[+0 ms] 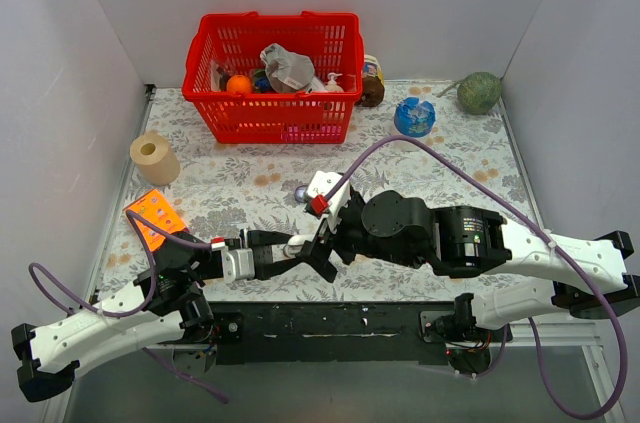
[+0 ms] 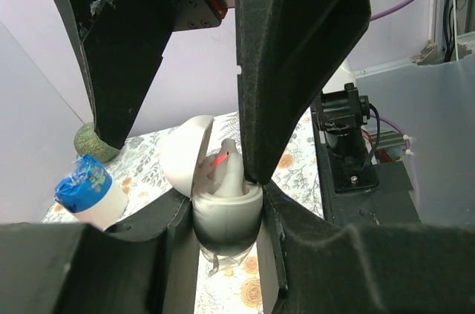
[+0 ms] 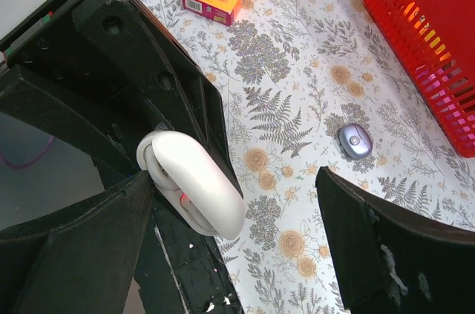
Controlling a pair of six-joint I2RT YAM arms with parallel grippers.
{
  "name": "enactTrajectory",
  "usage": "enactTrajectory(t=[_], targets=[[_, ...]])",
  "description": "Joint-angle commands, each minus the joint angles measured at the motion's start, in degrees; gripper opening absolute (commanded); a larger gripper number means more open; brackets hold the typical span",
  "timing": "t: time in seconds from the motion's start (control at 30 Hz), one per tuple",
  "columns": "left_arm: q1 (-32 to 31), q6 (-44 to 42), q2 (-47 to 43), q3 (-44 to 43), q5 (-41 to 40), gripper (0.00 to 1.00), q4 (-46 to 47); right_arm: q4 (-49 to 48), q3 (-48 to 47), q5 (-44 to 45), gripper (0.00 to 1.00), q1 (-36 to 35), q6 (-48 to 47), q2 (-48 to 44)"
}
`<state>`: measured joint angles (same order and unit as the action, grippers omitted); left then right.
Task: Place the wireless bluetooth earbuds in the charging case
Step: Adjust the earbud with the charging case.
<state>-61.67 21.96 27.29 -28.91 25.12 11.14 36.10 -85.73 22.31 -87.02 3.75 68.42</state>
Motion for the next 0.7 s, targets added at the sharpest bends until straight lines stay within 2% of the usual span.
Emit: enactTrajectory(t=[0.0, 0.67], targets=[[-0.29, 0.54, -0.13, -2.30, 1.15, 0.00, 0.47, -2.08, -2.42, 3.53, 0.97, 0.01, 1.17, -0.31], [-0.29, 0.02, -0.48, -1.77, 1.16, 0.00, 0.38, -1.73, -3.21, 3.19, 0.96, 1.77, 2.85, 0.31]])
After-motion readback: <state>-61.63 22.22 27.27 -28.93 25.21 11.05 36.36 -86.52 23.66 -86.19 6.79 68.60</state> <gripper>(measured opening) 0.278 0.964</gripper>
